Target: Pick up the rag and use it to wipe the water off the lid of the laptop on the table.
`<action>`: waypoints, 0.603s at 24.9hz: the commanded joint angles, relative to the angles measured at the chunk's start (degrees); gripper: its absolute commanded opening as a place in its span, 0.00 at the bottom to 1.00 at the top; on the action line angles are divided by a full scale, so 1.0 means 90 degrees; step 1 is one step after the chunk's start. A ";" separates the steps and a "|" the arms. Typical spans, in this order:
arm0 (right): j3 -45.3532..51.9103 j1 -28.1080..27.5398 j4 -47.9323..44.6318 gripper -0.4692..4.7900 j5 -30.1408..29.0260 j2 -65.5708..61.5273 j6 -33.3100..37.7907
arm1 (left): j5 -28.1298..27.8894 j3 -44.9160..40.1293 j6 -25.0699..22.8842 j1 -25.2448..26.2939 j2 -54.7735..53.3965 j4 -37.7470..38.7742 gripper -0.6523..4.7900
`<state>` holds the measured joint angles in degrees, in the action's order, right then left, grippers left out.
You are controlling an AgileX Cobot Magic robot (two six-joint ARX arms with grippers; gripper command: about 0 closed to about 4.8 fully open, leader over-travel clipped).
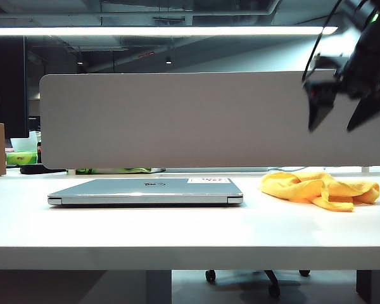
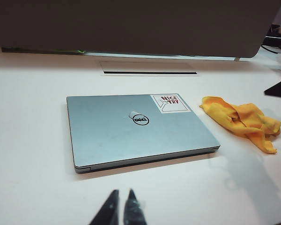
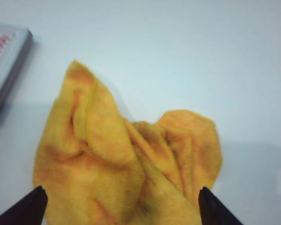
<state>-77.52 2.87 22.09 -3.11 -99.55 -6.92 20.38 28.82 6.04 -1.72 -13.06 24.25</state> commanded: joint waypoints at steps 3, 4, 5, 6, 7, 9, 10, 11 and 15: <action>-0.0032 0.0017 -0.0457 0.93 0.0085 -0.0656 -0.0308 | -0.0002 0.0034 -0.0002 -0.0002 -0.0005 -0.0080 0.15; -0.0034 0.0017 -0.0539 0.93 0.0158 -0.0784 -0.0313 | 0.0000 0.0034 -0.0005 -0.0002 -0.0005 -0.0080 0.15; -0.0034 0.0017 -0.0631 0.93 0.0243 -0.0906 -0.0313 | 0.0000 0.0034 -0.0005 0.0002 -0.0002 -0.0080 0.15; -0.0034 0.0015 -0.0692 0.93 0.0265 -0.1003 -0.0316 | 0.0029 0.0034 -0.0005 0.0000 0.0000 -0.0080 0.15; -0.0034 0.0012 -0.0767 0.93 0.0284 -0.1124 -0.0342 | 0.0029 0.0034 -0.0005 0.0000 0.0000 -0.0080 0.15; -0.0034 0.0012 -0.0835 0.93 0.0262 -0.1367 -0.0369 | 0.0019 0.0034 -0.0005 0.0000 -0.0002 -0.0080 0.15; -0.0034 0.0015 -0.0811 0.91 0.0185 -0.1530 -0.0367 | 0.0027 0.0034 -0.0005 0.0005 -0.0002 -0.0080 0.15; -0.0034 0.0017 -0.0780 0.86 0.0187 -0.1593 -0.0367 | 0.0027 0.0034 -0.0005 0.0005 -0.0002 -0.0080 0.15; -0.0032 0.0063 -0.0580 0.37 0.0194 -0.1712 -0.0374 | 0.0022 0.0034 -0.0005 0.0002 -0.0002 -0.0080 0.15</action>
<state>-77.56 3.03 15.92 -2.00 -115.11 -10.00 20.38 28.82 6.04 -1.69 -13.06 24.25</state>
